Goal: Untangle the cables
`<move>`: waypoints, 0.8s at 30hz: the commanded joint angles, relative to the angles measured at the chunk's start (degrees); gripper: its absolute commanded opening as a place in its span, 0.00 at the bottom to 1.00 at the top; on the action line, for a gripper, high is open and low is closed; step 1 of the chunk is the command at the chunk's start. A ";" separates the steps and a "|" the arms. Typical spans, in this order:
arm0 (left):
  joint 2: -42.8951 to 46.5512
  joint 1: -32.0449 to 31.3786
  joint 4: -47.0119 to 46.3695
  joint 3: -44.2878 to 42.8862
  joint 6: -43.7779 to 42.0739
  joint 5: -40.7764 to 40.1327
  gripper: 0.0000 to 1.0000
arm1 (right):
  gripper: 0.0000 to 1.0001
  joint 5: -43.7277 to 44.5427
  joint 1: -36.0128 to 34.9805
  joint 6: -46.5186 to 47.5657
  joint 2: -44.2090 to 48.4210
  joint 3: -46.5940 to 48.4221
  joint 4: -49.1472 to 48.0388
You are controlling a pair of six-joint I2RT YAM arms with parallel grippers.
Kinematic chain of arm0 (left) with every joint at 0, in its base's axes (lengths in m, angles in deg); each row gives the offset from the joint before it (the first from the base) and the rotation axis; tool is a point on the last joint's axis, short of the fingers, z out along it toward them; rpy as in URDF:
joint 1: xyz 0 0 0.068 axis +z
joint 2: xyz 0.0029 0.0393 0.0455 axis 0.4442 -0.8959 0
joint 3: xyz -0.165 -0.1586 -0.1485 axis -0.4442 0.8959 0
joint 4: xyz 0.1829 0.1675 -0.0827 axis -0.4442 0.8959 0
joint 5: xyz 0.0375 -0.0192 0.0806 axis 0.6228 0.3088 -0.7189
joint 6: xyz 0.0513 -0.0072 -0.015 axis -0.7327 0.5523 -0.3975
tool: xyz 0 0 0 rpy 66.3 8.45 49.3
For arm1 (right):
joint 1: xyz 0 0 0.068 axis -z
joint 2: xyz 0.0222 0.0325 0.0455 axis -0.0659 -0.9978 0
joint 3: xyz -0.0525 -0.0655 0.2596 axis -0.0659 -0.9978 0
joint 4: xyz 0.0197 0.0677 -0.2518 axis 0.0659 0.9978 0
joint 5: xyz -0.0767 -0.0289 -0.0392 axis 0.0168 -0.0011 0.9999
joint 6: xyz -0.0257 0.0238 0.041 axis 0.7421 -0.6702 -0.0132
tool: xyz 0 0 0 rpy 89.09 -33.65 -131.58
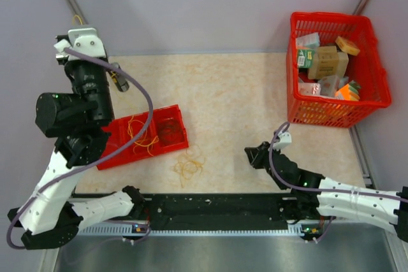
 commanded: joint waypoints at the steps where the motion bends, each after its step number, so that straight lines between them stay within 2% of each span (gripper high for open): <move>1: -2.53 8.32 0.58 -0.89 6.09 4.69 0.00 | 0.19 0.00 0.32 1.36 -0.78 0.50 -3.16; 11: -3.41 21.25 -10.57 20.73 12.78 4.17 0.00 | 0.19 -0.52 0.32 1.71 1.06 -0.72 -3.68; 14: -3.15 24.15 -7.95 24.95 20.23 2.42 0.00 | 0.20 -0.44 0.32 1.62 1.41 -0.99 -4.04; 18: -1.65 25.03 -2.49 30.57 33.33 -6.26 0.00 | 0.20 -0.52 0.40 1.71 0.98 -0.81 -4.21; 19: -1.65 25.04 1.69 31.37 38.93 -9.16 0.00 | 0.20 -0.61 0.40 1.80 0.71 -0.73 -4.21; 21: -1.47 25.12 16.86 30.77 54.02 -9.81 0.00 | 0.20 -0.79 0.32 1.89 0.45 -0.55 -4.30; 23: -0.51 25.12 31.82 31.46 71.69 -7.80 0.00 | 0.20 -0.70 0.32 2.15 0.18 -0.55 -4.65; 24: 0.28 25.30 34.93 33.21 76.29 -5.35 0.00 | 0.20 -0.79 0.40 2.15 -0.08 -0.46 -4.83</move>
